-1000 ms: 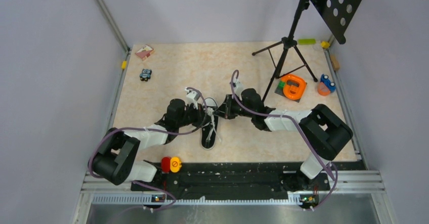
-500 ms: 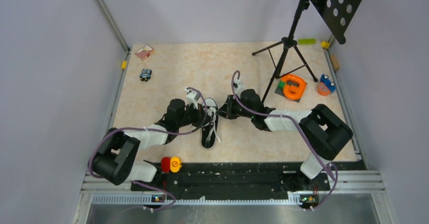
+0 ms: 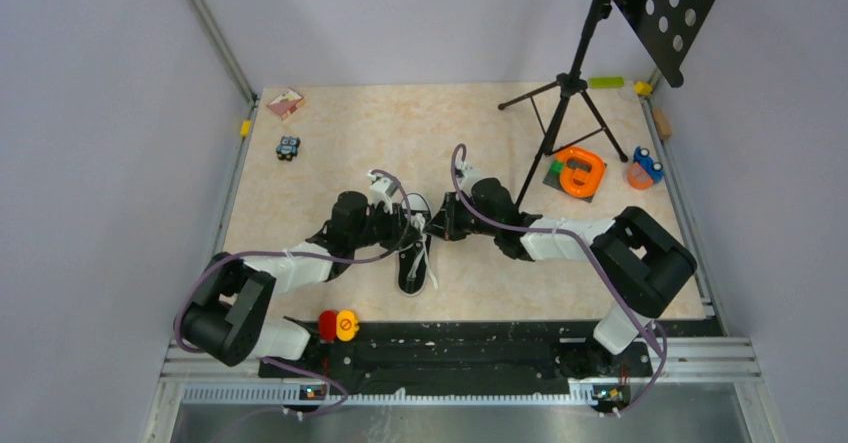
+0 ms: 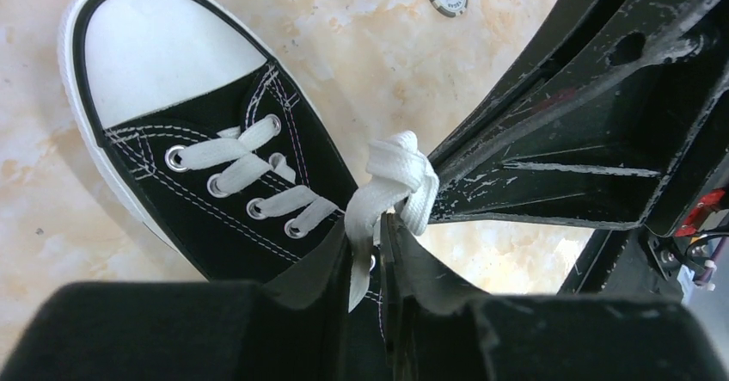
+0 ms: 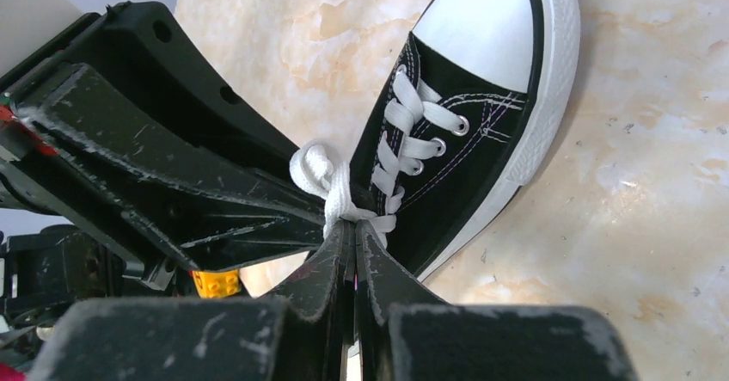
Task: Tie the shoes
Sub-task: Cross the shoelace with the shoelace.
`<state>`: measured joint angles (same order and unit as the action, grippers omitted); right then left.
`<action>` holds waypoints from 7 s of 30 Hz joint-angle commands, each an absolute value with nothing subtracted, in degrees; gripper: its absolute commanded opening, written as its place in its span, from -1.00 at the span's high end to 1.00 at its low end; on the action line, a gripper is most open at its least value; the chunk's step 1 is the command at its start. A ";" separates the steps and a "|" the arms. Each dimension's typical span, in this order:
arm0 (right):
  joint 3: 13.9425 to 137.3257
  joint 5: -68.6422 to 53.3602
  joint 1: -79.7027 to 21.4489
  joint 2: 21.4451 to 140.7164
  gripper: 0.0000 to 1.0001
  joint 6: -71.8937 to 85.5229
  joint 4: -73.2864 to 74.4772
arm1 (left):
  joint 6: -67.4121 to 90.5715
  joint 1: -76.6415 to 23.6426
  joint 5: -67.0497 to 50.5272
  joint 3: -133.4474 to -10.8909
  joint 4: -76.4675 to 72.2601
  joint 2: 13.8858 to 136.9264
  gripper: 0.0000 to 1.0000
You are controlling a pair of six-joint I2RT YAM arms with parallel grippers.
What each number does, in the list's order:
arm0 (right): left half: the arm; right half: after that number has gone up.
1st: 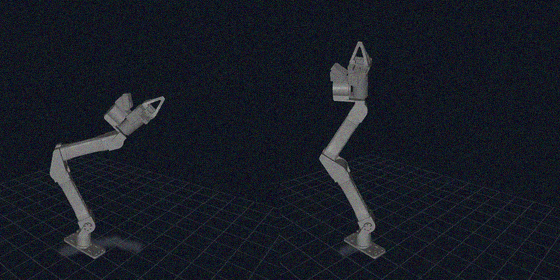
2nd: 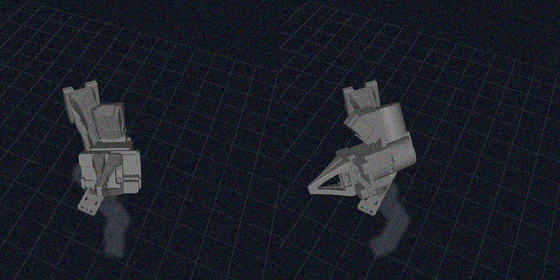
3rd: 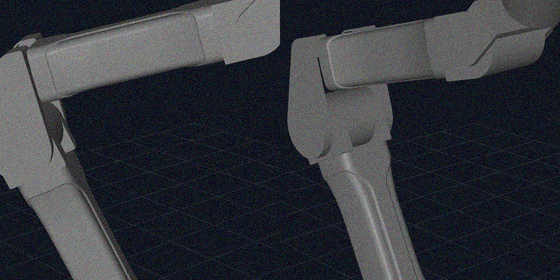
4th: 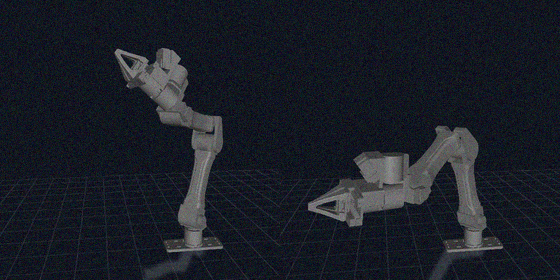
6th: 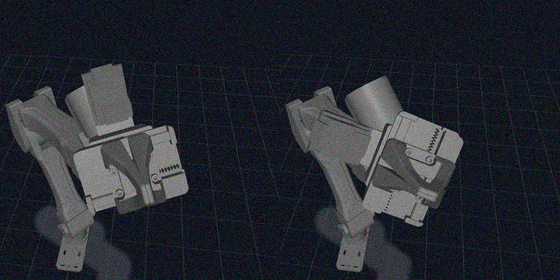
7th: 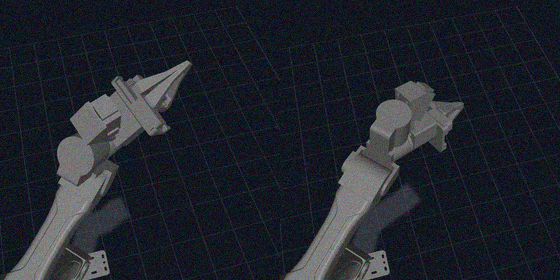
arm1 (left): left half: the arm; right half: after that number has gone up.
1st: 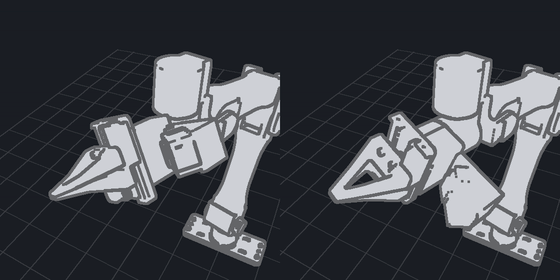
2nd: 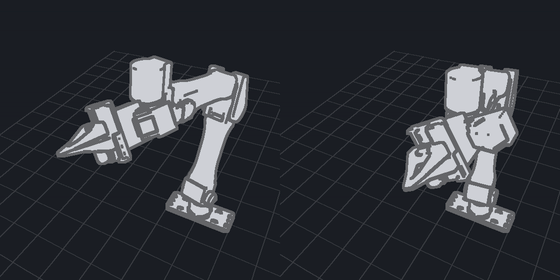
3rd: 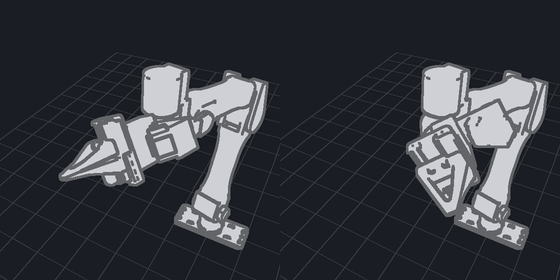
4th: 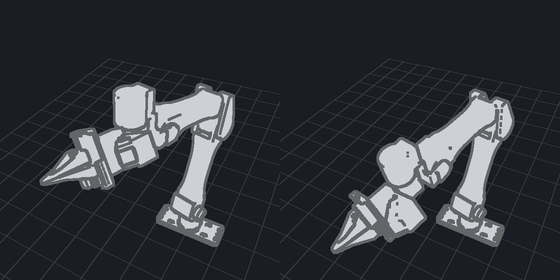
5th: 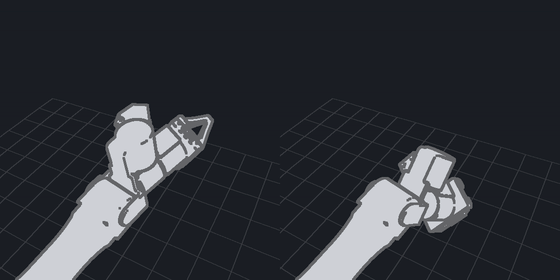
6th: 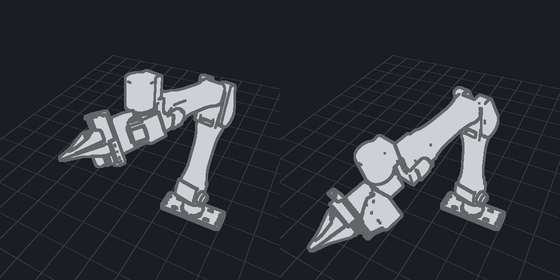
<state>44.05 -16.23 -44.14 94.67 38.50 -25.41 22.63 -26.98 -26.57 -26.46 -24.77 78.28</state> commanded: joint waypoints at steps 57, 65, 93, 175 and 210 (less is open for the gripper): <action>46.57 -17.35 -45.10 93.99 1.00 38.85 -29.88 | 44.74 -25.31 -16.03 -38.43 -6.02 72.72 0.46; 46.49 -17.29 -45.09 93.91 1.00 38.98 -29.93 | 45.19 -24.80 -21.97 -39.58 -6.07 76.71 0.98; 44.41 -18.71 -46.93 95.95 1.00 38.33 -28.96 | 49.76 -20.15 -28.14 -32.35 -8.30 70.82 1.00; 42.74 -17.87 -47.10 95.05 1.00 35.84 -26.52 | 42.06 -18.46 -49.56 -48.85 1.32 91.63 0.68; 43.57 -17.31 -47.10 94.86 1.00 35.69 -25.57 | 38.24 -18.46 -40.29 -48.29 8.00 85.61 0.61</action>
